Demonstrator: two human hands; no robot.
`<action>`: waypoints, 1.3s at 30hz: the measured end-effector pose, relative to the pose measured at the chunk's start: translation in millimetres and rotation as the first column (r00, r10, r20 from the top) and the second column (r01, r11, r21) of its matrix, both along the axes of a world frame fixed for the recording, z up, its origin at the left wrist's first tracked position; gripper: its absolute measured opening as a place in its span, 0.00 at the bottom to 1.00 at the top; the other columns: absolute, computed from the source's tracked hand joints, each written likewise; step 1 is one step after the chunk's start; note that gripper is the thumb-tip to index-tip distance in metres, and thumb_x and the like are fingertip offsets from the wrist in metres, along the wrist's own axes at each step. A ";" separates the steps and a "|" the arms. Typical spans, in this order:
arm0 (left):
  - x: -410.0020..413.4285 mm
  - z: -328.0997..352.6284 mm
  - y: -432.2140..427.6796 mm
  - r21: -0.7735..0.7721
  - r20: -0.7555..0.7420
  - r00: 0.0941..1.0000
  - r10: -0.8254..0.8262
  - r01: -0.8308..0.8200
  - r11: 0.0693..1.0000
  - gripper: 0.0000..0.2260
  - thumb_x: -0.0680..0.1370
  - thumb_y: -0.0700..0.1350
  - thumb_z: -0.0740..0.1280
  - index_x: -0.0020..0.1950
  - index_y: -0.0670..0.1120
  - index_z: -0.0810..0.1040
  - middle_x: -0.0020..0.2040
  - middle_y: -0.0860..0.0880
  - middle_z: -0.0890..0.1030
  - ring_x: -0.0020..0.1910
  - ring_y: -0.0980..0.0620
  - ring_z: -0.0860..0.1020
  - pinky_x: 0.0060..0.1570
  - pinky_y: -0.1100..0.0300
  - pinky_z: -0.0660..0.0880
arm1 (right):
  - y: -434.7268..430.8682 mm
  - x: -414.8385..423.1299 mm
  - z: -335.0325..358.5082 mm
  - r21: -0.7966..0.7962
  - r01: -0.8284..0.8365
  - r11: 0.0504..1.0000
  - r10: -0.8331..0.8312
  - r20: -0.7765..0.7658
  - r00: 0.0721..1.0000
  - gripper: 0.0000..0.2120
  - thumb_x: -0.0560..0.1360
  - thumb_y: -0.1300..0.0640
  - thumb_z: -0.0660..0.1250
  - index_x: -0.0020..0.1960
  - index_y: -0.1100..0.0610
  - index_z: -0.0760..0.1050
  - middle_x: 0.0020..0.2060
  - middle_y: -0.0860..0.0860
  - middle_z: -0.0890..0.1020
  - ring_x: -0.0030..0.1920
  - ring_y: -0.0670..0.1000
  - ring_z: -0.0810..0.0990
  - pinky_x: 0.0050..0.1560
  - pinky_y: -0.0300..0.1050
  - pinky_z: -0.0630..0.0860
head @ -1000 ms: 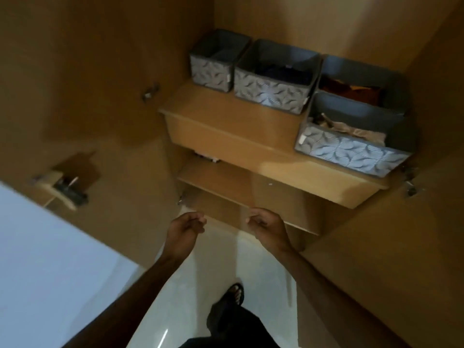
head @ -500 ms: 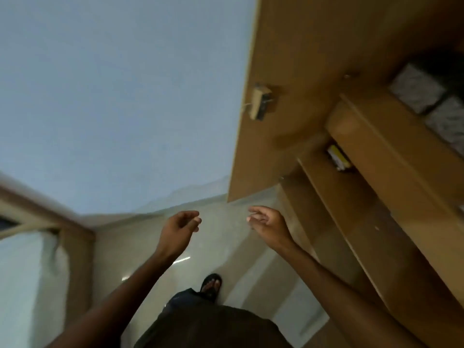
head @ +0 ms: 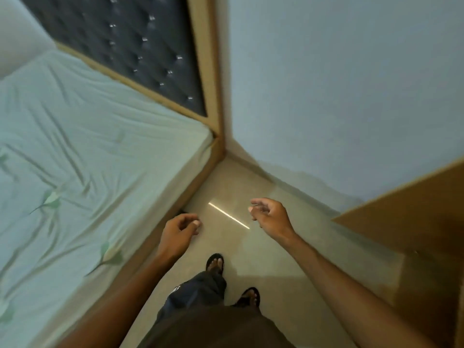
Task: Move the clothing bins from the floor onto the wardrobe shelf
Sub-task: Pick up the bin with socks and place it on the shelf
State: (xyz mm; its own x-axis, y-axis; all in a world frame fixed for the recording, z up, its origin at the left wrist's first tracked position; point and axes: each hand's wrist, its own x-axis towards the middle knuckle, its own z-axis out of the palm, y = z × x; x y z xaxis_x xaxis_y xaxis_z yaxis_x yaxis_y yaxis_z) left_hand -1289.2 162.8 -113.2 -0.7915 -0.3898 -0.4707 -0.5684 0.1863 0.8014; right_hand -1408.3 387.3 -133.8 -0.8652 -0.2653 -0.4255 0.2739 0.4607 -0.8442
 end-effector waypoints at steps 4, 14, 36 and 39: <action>30.5 -6.5 -56.7 -0.019 0.022 0.977 0.213 -0.213 0.977 0.07 0.79 0.44 0.65 0.57 0.50 0.78 0.48 0.53 0.83 0.45 0.55 0.82 0.43 0.63 0.75 | -83.9 -1.3 -7.4 -0.003 -0.144 0.990 0.144 0.019 0.989 0.10 0.71 0.54 0.71 0.51 0.53 0.82 0.36 0.53 0.84 0.40 0.53 0.84 0.42 0.47 0.79; 14.1 -112.9 -187.4 -0.009 0.263 0.913 0.311 -0.320 0.947 0.07 0.79 0.43 0.65 0.55 0.49 0.79 0.48 0.49 0.82 0.48 0.50 0.82 0.43 0.63 0.74 | -239.2 -29.4 -107.5 0.173 -0.372 0.912 0.349 0.147 0.925 0.12 0.70 0.51 0.69 0.52 0.52 0.82 0.37 0.44 0.82 0.43 0.47 0.83 0.46 0.44 0.79; -22.1 -661.4 -238.2 -0.118 0.545 0.783 0.299 -0.281 0.952 0.28 0.77 0.45 0.66 0.75 0.48 0.62 0.70 0.41 0.69 0.68 0.41 0.71 0.61 0.55 0.71 | -296.7 -68.5 -664.0 0.388 -0.749 0.537 0.610 0.435 0.663 0.22 0.75 0.51 0.67 0.69 0.50 0.72 0.64 0.54 0.77 0.58 0.55 0.79 0.61 0.43 0.74; -33.5 -679.0 -248.7 -0.143 0.460 0.848 0.265 -0.224 0.964 0.24 0.77 0.39 0.65 0.74 0.42 0.66 0.69 0.39 0.72 0.67 0.40 0.71 0.58 0.63 0.67 | -296.3 -65.1 -680.1 0.382 -0.704 0.598 0.558 0.432 0.708 0.23 0.75 0.51 0.66 0.69 0.51 0.72 0.43 0.55 0.85 0.45 0.51 0.83 0.56 0.41 0.76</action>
